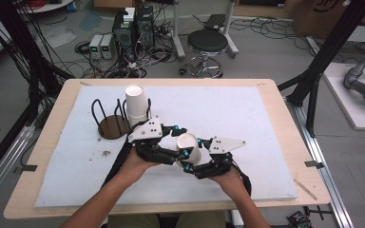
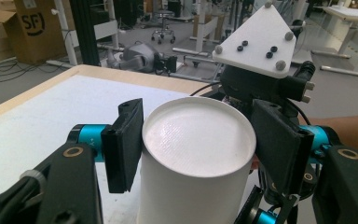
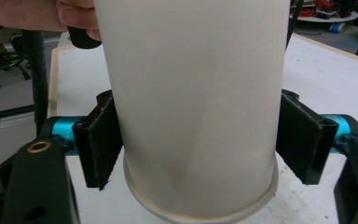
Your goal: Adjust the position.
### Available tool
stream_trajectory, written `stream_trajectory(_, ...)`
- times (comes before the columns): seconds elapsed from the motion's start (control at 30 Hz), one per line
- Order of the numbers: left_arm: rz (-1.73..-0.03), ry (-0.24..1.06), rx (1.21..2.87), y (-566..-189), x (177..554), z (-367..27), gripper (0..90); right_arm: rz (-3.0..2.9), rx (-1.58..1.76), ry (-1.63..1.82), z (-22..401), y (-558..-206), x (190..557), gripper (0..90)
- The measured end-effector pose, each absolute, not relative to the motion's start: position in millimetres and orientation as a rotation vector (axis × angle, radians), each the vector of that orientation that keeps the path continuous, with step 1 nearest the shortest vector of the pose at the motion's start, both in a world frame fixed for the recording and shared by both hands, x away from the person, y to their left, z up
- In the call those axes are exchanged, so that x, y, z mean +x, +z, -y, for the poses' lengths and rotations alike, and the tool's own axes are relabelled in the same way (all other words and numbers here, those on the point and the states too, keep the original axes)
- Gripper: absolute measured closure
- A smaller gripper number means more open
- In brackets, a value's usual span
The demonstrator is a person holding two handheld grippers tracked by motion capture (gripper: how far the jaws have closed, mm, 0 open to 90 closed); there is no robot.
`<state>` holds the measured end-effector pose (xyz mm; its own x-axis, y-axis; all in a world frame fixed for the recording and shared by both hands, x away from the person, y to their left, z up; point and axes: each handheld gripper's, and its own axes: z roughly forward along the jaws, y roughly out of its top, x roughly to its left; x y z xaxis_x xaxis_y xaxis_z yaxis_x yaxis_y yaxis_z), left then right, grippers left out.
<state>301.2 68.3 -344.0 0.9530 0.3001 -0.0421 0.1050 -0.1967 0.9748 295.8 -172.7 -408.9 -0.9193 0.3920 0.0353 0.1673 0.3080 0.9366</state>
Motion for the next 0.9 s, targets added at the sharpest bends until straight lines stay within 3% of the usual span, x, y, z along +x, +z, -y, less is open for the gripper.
stream_trajectory(0.33, -0.315, 0.16, 1.792, -346.4, 302.5, -70.1, 35.0, -2.422, 0.471, 1.594, 174.1, -407.9, 295.9, 31.0)
stream_trajectory(0.43, -0.354, 0.145, 1.813, -348.0, 301.6, -71.7, 16.2, -2.449, 0.456, 1.566, 176.0, -406.5, 296.1, 31.5)
stream_trajectory(0.47, -0.354, 0.145, 1.813, -348.0, 301.6, -71.7, 15.3, -2.449, 0.456, 1.566, 176.0, -406.5, 296.1, 31.5)
stream_trajectory(0.9, -0.32, 0.093, 1.952, -345.8, 306.3, -87.9, 15.6, -2.57, 0.312, 1.261, 174.8, -381.6, 301.4, 31.8)
